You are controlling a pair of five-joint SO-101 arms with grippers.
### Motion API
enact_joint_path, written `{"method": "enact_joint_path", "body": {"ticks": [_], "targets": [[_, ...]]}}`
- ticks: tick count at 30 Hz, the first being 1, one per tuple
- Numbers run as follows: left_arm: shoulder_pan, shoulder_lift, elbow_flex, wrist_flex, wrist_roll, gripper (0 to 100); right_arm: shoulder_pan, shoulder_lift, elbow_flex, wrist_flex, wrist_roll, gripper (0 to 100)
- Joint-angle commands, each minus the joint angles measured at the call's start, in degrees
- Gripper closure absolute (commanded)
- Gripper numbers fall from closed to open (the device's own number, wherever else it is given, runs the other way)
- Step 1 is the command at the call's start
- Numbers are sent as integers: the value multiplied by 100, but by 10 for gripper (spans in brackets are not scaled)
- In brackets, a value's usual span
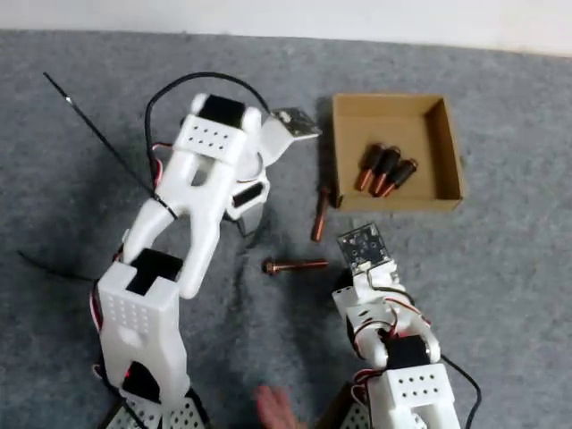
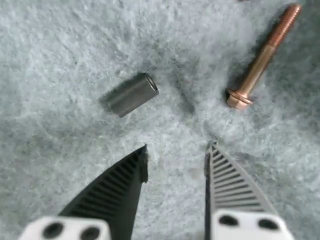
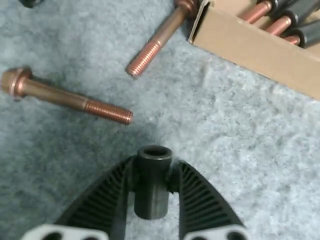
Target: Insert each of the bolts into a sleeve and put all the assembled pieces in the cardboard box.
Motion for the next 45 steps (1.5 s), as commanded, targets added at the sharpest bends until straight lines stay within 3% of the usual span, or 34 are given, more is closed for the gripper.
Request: {"method": "enact_joint_path", "body": {"ticks": [1,45], "targets": [[-57,-382,-259,97,-44,819,31,-84,919,13,62,992],[-57,-330,-242,97,0,851,-295,-92,919,22,35,992]]}}
